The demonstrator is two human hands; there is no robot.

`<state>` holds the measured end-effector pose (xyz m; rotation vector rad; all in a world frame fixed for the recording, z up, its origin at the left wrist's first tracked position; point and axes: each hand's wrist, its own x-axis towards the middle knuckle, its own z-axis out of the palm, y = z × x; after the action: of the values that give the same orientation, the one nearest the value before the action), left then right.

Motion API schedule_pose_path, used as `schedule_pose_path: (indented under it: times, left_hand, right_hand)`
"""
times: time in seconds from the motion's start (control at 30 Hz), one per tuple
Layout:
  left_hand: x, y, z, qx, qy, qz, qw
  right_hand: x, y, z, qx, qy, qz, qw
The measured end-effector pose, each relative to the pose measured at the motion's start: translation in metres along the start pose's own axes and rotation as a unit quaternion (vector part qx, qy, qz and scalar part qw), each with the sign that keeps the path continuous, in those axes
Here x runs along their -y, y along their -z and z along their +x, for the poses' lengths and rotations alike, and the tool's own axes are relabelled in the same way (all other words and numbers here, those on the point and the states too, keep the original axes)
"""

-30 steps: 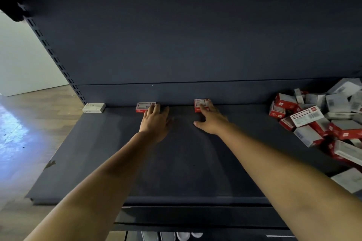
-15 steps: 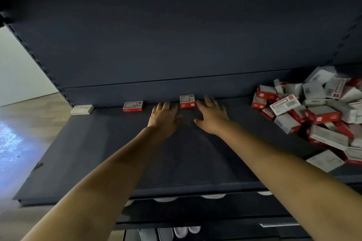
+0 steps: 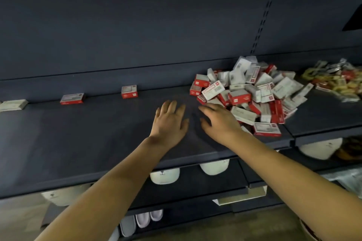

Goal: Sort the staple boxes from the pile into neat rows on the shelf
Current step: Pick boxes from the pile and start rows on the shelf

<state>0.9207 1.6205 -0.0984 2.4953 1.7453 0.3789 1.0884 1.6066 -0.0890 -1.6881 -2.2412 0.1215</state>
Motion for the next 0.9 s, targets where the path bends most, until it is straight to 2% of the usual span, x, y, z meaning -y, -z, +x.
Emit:
schedule_pose_path:
  times: [0.23, 0.43, 0.77, 0.9]
  left_hand:
    - [-0.066, -0.003, -0.008, 0.029, -0.057, -0.011, 0.998]
    - [-0.095, -0.023, -0.008, 0.057, -0.115, -0.011, 0.992]
    - [-0.106, -0.043, 0.004, 0.063, -0.115, -0.010, 0.991]
    - [-0.106, -0.049, 0.003, 0.069, -0.112, -0.001, 0.991]
  right_hand:
    - [-0.061, 0.029, -0.046, -0.031, -0.005, 0.041, 0.999]
    - [-0.091, 0.040, -0.066, -0.026, -0.022, 0.049, 0.998]
    - [-0.099, 0.015, -0.080, -0.017, 0.031, 0.001, 0.999]
    - [-0.095, 0.006, -0.084, -0.048, 0.027, -0.022, 0.998]
